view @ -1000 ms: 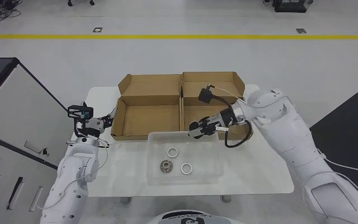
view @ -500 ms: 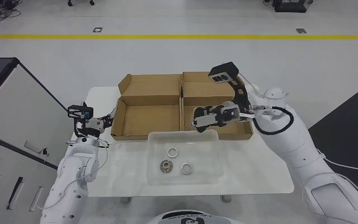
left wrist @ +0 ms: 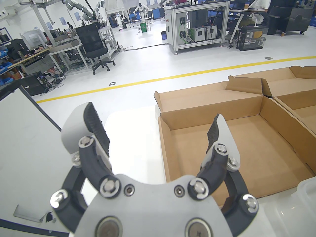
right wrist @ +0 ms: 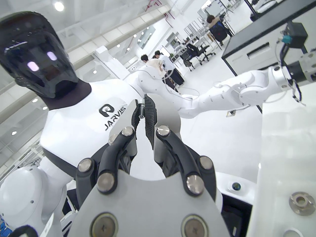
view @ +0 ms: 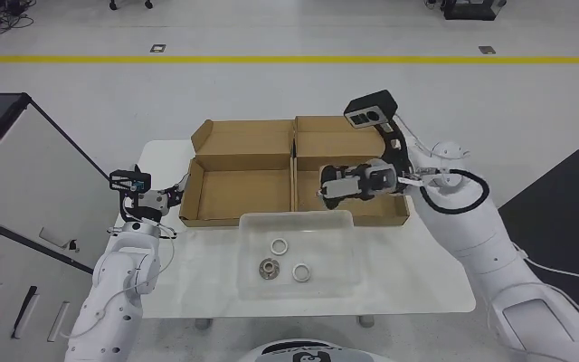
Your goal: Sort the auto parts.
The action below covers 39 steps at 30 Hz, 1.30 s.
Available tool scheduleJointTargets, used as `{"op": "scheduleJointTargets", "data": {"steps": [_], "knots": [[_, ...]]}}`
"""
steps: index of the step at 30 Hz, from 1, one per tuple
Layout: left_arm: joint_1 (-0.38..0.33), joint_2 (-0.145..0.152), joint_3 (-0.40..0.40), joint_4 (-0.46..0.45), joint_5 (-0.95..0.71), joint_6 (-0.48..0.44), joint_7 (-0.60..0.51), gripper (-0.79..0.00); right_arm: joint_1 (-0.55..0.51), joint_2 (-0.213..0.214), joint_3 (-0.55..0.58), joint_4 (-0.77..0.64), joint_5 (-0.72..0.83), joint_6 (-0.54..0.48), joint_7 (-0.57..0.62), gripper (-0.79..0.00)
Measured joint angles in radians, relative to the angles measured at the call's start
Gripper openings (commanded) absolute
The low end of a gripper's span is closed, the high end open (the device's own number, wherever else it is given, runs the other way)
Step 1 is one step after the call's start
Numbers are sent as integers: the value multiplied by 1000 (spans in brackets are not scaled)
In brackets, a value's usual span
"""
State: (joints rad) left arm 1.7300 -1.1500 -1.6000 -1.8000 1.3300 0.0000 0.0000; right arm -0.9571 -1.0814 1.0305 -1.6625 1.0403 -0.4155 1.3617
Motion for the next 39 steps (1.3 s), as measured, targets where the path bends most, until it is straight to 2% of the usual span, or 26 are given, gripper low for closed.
{"op": "scheduleJointTargets", "data": {"steps": [7, 14, 19, 28, 39], "knots": [[0, 0, 0, 0, 0, 0, 0, 0, 32, -27, -6, -29, 226, 18, 61, -785], [0, 0, 0, 0, 0, 0, 0, 0, 76, -73, -48, -46, 424, 48, 91, -785], [0, 0, 0, 0, 0, 0, 0, 0, 90, -105, -58, -30, 498, 59, 102, -785], [0, 0, 0, 0, 0, 0, 0, 0, 108, -130, -33, 54, 384, 43, 74, -785], [0, 0, 0, 0, 0, 0, 0, 0, 106, -117, 34, 61, 39, 69, 25, -785]]}}
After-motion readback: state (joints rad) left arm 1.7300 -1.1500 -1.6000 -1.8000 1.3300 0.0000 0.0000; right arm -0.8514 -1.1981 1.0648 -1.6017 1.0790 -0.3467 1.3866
